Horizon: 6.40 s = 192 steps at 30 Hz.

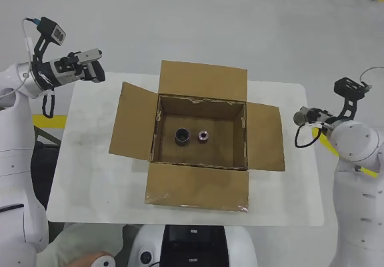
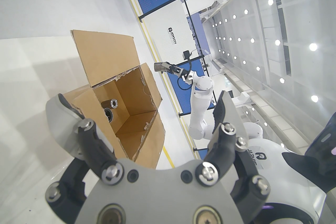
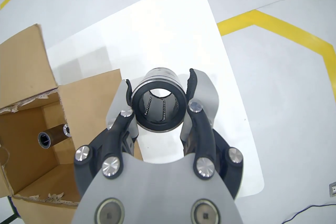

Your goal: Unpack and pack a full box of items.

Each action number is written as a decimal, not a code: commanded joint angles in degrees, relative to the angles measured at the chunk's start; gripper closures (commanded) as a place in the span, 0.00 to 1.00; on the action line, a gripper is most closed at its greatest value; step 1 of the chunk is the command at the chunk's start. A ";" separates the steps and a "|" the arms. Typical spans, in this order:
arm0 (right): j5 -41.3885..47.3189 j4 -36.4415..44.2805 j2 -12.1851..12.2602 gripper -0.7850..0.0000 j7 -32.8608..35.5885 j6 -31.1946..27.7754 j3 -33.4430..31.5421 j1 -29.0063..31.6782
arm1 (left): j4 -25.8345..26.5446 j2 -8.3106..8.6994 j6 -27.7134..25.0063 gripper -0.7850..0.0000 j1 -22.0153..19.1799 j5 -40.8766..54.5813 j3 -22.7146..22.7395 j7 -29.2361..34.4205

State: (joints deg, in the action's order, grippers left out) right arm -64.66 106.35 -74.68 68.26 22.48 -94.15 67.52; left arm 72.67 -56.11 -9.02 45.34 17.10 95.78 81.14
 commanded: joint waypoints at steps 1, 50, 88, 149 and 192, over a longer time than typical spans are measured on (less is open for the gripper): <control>-0.42 -2.34 0.04 1.00 -0.54 0.09 0.42 -0.73 | 0.00 0.00 0.00 0.00 0.00 0.00 0.00 0.00; 1.14 -28.91 -0.51 0.96 -13.60 7.35 5.69 -5.89 | 0.00 0.00 0.00 0.00 0.00 0.00 0.00 0.00; -0.84 2.61 0.44 0.20 -11.92 10.82 1.64 5.56 | 0.00 0.00 0.00 0.00 0.00 0.00 0.00 0.00; -2.90 -7.43 -5.19 0.16 4.58 -13.34 44.45 -12.53 | 0.00 0.00 0.00 0.00 0.00 0.00 0.00 0.00; 1.71 -31.92 -10.37 0.20 1.26 -15.84 50.21 -24.30 | 0.00 0.00 0.00 0.00 0.00 0.00 0.00 0.00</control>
State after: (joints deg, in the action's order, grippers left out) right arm -63.03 74.82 -84.95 69.66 6.69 -44.02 43.37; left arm 72.67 -56.11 -9.02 45.34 17.10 95.78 81.14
